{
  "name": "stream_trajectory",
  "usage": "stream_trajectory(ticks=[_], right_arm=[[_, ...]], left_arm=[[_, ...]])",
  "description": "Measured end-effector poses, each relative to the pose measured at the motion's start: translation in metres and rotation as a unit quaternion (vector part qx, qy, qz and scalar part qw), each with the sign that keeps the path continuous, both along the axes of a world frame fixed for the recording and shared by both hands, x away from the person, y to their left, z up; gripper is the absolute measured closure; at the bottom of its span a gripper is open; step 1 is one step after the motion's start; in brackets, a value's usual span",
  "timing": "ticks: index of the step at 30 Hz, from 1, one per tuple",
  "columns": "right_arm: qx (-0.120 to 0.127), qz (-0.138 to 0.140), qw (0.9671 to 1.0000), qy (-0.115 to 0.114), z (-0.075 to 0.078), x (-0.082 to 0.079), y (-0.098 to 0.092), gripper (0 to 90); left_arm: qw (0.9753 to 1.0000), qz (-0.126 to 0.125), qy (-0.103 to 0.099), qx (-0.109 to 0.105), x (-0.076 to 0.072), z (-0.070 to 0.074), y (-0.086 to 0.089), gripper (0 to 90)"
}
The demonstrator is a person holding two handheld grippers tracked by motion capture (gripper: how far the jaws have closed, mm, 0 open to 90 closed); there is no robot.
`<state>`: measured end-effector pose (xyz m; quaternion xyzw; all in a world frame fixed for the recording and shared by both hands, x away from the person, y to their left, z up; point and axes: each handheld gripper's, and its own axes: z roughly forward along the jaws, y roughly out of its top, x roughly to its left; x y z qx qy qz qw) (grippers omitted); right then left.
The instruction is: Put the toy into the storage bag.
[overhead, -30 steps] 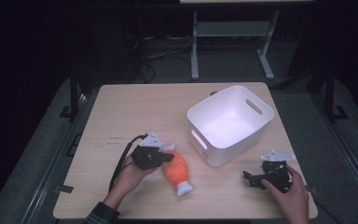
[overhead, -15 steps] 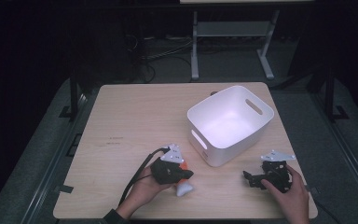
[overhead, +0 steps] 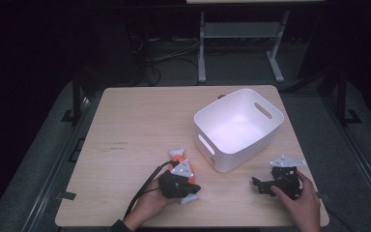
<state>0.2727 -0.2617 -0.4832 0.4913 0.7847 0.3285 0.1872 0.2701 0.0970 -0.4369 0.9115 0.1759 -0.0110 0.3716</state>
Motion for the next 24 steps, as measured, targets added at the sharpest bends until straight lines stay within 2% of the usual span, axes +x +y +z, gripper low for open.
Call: stream_trajectory(ticks=[24], right_arm=[[0.000, 0.000, 1.0000, 0.000, 0.000, 0.000, 0.000, 0.2]], left_arm=[[0.9987, 0.050, -0.001, 0.010, -0.011, 0.001, 0.053, 89.6]])
